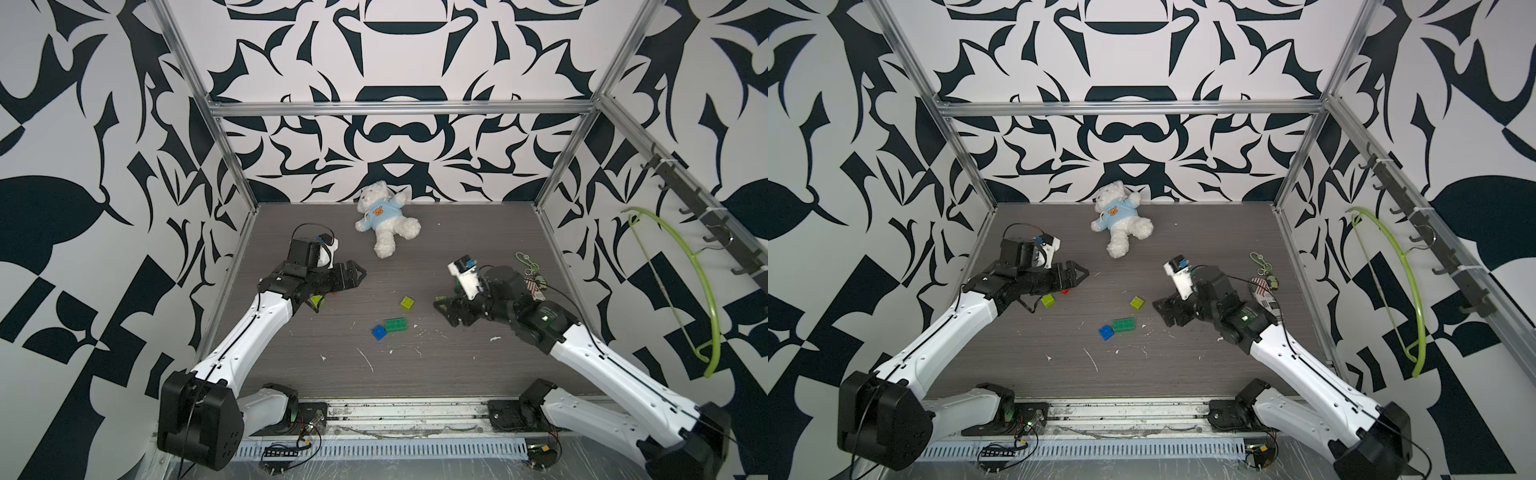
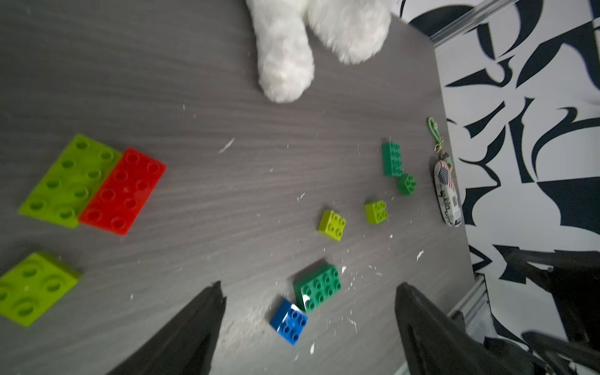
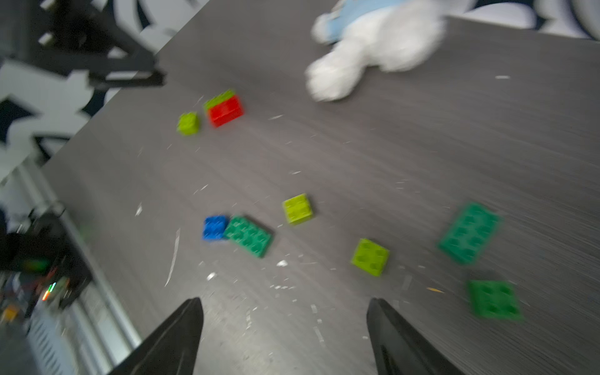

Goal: Assemble a carrot with lego
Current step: Pick up the lego brick from the center of the board.

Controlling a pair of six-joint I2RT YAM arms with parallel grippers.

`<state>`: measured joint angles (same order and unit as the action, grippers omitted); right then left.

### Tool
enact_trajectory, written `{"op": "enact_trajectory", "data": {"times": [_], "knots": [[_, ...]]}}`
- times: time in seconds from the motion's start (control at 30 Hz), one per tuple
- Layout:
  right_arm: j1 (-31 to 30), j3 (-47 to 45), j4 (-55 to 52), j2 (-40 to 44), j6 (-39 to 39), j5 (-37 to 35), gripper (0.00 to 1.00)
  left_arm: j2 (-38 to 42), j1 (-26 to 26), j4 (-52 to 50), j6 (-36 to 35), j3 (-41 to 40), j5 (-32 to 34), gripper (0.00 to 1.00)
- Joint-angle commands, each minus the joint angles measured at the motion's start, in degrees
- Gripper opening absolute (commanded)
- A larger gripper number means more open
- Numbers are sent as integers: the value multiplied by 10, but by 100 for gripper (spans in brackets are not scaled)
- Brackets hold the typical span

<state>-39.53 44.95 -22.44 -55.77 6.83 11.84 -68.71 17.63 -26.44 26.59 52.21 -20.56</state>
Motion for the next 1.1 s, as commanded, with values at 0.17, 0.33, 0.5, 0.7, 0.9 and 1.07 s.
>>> {"op": "enact_trajectory", "data": {"times": [0.17, 0.33, 0.5, 0.7, 0.9, 1.07], "knots": [[-57, 16, 104, -145, -83, 60, 81, 6, -34, -120, -34, -8, -17, 90], [-106, 86, 67, -249, 24, -24, 75, 4, -36, -128, -37, -4, 39, 90], [-172, 64, 119, -291, 96, -29, 68, 0, -48, -139, -58, 17, 85, 91], [-228, 60, 168, -360, 156, -62, 66, 6, -54, -132, -64, 33, 75, 91], [-232, 85, 159, -411, 179, -115, 70, 10, -53, -128, -69, 37, 72, 91], [-233, 108, 158, -435, 170, -142, 73, 16, -53, -129, -77, 39, 80, 92]]}}
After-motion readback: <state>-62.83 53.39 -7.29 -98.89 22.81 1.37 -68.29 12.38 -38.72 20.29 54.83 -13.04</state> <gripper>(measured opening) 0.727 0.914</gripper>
